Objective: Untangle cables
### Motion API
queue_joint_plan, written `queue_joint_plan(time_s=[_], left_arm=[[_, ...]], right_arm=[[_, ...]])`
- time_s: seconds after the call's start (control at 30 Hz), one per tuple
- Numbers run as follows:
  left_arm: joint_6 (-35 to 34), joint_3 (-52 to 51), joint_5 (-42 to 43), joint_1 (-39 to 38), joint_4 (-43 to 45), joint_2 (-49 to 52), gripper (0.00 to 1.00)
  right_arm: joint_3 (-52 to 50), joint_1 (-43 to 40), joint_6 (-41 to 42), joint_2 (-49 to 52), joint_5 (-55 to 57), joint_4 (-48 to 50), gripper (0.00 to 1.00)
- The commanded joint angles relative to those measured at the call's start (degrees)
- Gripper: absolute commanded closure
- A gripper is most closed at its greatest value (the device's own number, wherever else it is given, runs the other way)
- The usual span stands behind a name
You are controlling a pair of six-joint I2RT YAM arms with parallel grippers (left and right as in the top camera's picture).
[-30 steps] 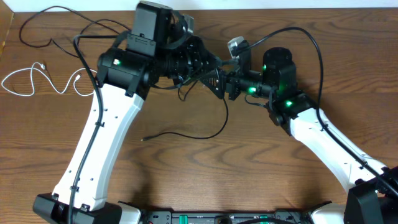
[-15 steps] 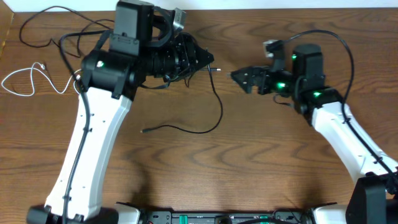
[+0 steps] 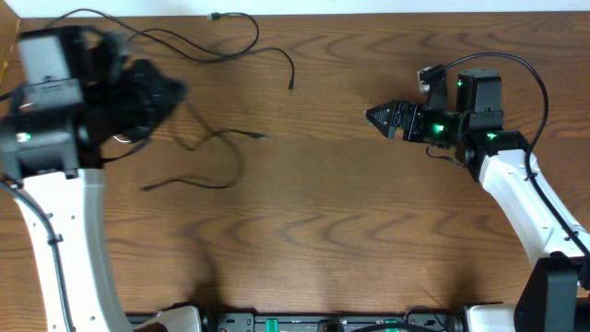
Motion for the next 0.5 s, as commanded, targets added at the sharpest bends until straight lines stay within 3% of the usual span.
queue_joint_plan(time_s=[0.0, 0.1, 0.3, 0.47], left_arm=[[1.03, 0.76, -5.44, 6.69, -1.90, 0.85, 0.93], [2.32, 0.76, -6.16, 11.04, -3.32, 1.84, 0.93], [11.72, 0.76, -5.99, 14.78, -7.26, 4.70, 0.93], [21.55, 0.79, 0.72, 14.67, -8.92, 4.07, 0.93]], right_arm=[[0.37, -0.09, -1.05, -0.07, 0.52, -0.11, 0.01], [0.37, -0.09, -1.05, -0.07, 1.20, -0.11, 0.01], [0.37, -0.09, -1.05, -0.07, 1.38, -0.11, 0.01], [0.37, -0.09, -1.03, -0.07, 1.55, -0.11, 0.01]])
